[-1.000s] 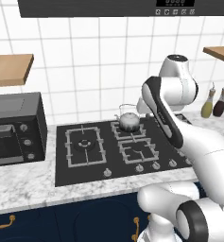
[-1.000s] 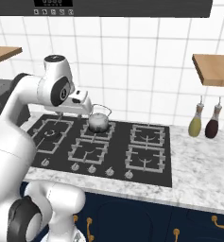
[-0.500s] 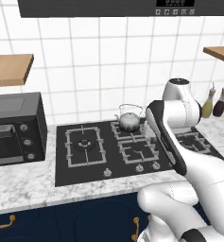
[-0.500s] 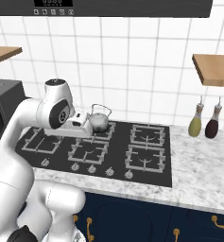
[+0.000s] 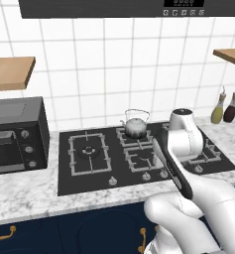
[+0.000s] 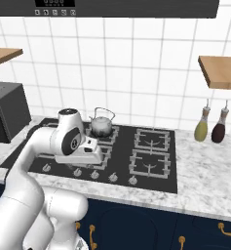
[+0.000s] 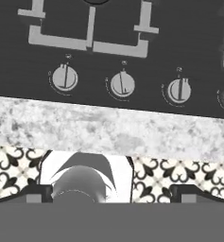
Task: Turn off the rear center burner of the stove.
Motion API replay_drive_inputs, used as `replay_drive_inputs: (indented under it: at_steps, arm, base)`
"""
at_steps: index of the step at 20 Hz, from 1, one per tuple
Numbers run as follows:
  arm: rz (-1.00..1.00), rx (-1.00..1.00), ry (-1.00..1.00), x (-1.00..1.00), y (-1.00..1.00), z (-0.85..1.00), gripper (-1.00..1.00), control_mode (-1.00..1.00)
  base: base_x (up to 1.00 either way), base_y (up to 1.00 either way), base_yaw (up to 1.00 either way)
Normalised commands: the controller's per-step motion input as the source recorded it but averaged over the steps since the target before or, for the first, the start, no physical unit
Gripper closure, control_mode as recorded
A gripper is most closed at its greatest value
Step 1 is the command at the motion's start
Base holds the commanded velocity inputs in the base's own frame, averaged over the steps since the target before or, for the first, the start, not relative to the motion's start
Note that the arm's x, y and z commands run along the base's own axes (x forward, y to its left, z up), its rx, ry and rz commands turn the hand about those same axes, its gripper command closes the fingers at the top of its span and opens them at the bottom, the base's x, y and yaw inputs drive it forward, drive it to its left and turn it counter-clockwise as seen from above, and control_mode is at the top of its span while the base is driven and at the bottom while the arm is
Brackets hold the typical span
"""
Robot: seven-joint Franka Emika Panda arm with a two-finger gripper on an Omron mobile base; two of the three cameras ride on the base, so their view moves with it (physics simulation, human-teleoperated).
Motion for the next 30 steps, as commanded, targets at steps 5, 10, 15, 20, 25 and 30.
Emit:
replay_drive_inputs:
  at_steps: [5, 10, 15, 20, 25, 30]
  arm:
    - [0.0, 0.0, 0.1, 0.42, -0.09, -0.34, -1.0, -1.0]
    - [0.01, 0.02, 0.04, 0.38, -0.02, -0.31, -1.0, -1.0]
    - [0.03, 0.01, 0.0, 0.37, -0.12, -0.27, -1.0, -1.0]
    - [0.05, 0.0, 0.0, 0.3, -0.12, -0.39, -1.0, -1.0]
    - [0.05, 0.0, 0.0, 0.05, 0.0, -0.34, -1.0, -1.0]
    - [0.01, 0.0, 0.0, 0.1, 0.0, -0.28, -1.0, -1.0]
  base:
    - [0.0, 0.0, 0.0]
    - [0.0, 0.0, 0.0]
    - [0.0, 0.0, 0.0]
    - [0.0, 0.0, 0.0]
    - [0.0, 0.0, 0.0]
    - [0.0, 0.0, 0.0]
